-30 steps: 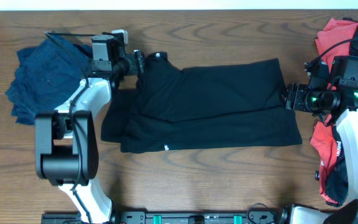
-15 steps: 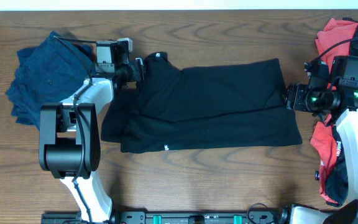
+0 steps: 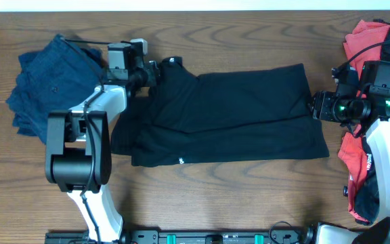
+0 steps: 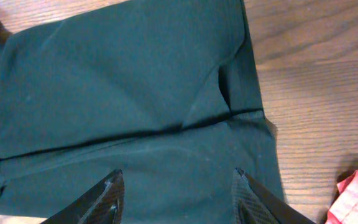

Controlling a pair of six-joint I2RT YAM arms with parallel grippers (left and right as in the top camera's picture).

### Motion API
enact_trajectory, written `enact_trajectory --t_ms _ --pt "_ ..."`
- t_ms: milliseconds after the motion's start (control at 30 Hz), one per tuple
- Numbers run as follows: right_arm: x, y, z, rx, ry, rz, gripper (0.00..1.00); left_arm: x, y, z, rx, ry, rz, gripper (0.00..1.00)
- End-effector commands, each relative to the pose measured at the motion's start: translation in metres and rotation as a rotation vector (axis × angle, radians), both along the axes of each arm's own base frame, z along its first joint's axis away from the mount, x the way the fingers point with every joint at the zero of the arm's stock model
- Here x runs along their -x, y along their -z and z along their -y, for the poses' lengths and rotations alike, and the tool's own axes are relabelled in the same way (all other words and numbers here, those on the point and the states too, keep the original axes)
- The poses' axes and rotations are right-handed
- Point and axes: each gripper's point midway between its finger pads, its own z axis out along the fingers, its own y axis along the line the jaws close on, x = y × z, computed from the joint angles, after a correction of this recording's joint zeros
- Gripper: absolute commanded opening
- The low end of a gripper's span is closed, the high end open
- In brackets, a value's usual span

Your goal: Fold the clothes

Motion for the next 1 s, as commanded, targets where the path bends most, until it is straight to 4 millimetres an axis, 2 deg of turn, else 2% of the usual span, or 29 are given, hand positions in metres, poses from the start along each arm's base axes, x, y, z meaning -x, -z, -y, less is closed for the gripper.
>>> enact_trajectory --t_ms 0,267,400,500,600,667,733,833,967 --pt "0.0 0.002 -0.006 -0.01 -0.013 -0.01 0.54 -0.005 0.008 0.004 -0.032 -0.008 -0.005 0.52" --pt "0.001 0.002 -0.006 -0.011 -0.013 -0.014 0.54 -0.006 0.013 -0.001 -0.054 -0.029 -0.011 0.51" --pt "0.001 0.003 -0.006 -0.01 -0.013 -0.015 0.53 -0.007 0.013 -0.006 -0.076 -0.05 -0.009 0.25" --pt "0.001 0.002 -0.006 -0.01 -0.013 -0.013 0.53 -0.008 0.014 -0.011 -0.099 -0.074 -0.007 0.19" --pt "0.0 0.002 -0.005 -0.008 -0.013 -0.006 0.52 -0.009 0.014 -0.012 -0.103 -0.079 -0.006 0.08" --pt "-0.005 0.0 -0.004 -0.01 0.009 0.008 0.51 -0.008 0.01 -0.013 -0.089 -0.094 -0.012 0.06" --pt "-0.012 -0.004 -0.002 -0.009 0.02 0.038 0.51 -0.005 0.0 -0.014 -0.044 -0.141 -0.031 0.06" --pt "-0.022 -0.009 0.003 0.009 0.031 0.085 0.52 0.001 -0.026 -0.014 -0.028 -0.156 -0.022 0.06" --pt "-0.034 -0.003 0.014 0.029 0.057 0.101 0.53 0.008 -0.066 -0.015 -0.021 -0.157 0.019 0.06"
